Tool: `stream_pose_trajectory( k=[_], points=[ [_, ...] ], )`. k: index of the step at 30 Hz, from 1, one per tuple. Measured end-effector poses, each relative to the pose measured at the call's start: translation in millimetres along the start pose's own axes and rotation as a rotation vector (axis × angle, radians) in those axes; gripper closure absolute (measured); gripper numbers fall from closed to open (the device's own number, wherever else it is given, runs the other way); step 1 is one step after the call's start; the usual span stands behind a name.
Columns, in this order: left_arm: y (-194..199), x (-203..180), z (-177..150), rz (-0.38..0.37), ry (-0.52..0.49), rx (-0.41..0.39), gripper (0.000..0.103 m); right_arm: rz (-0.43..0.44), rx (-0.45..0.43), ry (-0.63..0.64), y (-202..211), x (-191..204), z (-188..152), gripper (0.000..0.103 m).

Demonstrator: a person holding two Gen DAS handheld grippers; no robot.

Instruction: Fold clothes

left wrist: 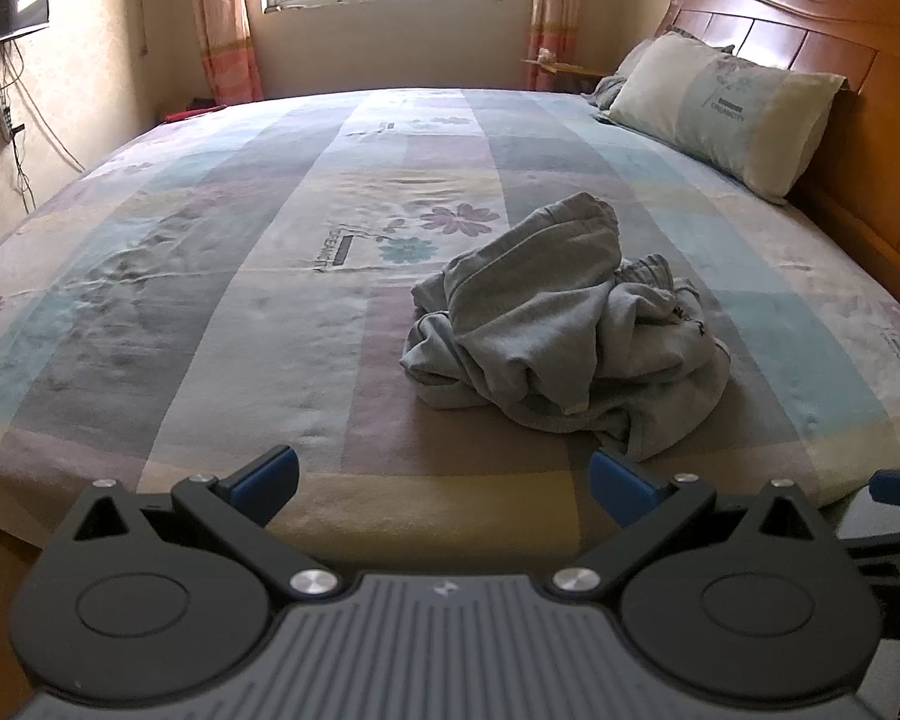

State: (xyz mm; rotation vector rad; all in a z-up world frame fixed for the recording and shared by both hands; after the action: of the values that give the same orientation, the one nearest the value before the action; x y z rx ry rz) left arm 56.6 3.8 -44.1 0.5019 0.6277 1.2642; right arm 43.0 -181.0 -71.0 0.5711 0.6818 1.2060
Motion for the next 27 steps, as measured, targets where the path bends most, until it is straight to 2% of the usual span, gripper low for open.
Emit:
stream_pose_trajectory(
  k=[14,27],
  points=[
    [-14,-1,8,-0.027,-0.007,-0.027,0.001,-0.016,0.004,-0.031,-14,-12,4,0.000],
    [-42,7,8,-0.044,0.008,0.011,0.001,-0.031,0.057,0.009,-45,-5,16,0.000]
  ],
)
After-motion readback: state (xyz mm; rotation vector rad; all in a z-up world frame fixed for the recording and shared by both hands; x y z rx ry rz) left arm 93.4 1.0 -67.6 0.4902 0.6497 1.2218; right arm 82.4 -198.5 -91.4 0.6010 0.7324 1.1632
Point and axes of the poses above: each gripper's, at about its wrist camera, not at the fingertips, and y roughly against the way its jaws point, x to its left, z to its top, the point moved 6 cm from there along -y, roughly the way its jaws point, and after that the axes turned 14 degrees about -z, right-handed, at the moved point
